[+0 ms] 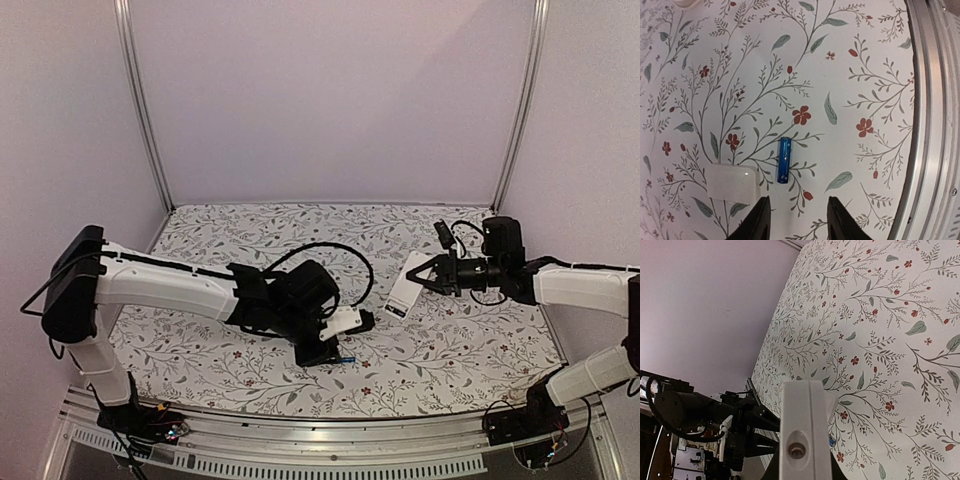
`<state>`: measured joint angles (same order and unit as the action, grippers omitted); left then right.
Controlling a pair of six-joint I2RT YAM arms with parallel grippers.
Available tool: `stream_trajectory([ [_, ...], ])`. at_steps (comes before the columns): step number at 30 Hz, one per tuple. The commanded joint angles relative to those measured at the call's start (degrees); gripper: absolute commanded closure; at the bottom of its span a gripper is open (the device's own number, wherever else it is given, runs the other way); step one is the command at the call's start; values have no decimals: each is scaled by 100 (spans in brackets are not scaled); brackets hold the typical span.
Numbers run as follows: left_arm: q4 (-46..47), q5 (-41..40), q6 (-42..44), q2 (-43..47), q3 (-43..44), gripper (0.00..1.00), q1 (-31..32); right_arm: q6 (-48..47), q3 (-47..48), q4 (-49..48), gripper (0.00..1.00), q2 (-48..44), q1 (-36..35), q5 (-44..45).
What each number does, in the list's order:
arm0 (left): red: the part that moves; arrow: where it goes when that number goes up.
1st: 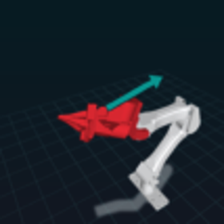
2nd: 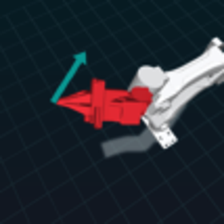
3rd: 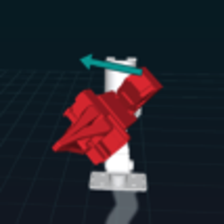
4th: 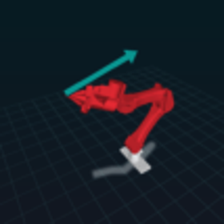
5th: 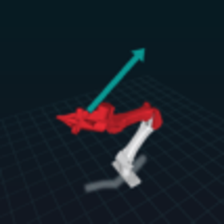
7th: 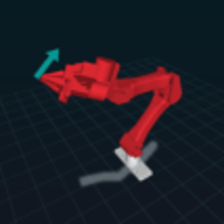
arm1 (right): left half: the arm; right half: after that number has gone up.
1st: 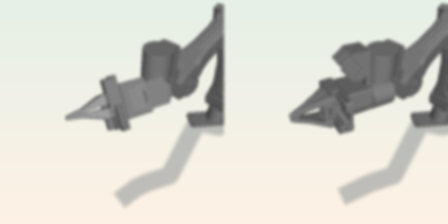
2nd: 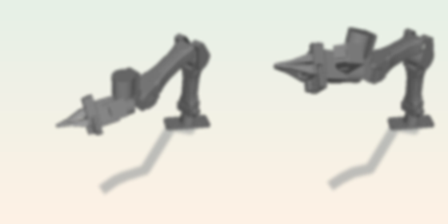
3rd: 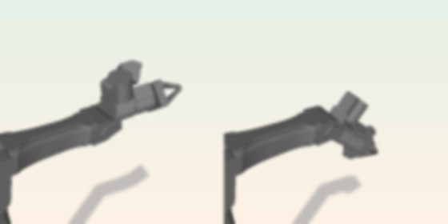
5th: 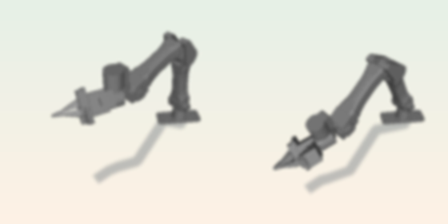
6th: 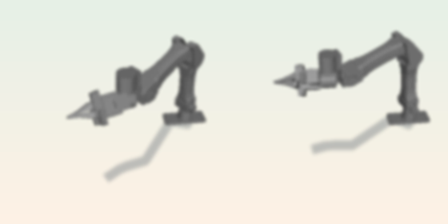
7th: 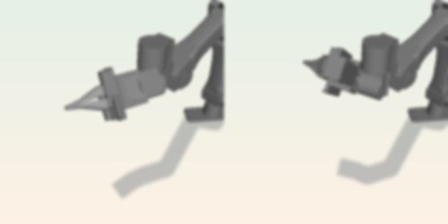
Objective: Load the batteries into the remote control
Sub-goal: Pick up the battery from the center of the board.
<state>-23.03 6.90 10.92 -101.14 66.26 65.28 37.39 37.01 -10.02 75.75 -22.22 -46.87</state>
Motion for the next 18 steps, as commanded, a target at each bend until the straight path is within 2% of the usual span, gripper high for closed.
stream_trajectory([
  [1, 119, -19, 670, -358, 263, 62, 11, -112, -160, 35, 100, -233, 132, -155],
  [18, 89, -177, 1145, -1363, 693, 74, 20, -187, -274, 28, 100, -202, 381, -451],
])
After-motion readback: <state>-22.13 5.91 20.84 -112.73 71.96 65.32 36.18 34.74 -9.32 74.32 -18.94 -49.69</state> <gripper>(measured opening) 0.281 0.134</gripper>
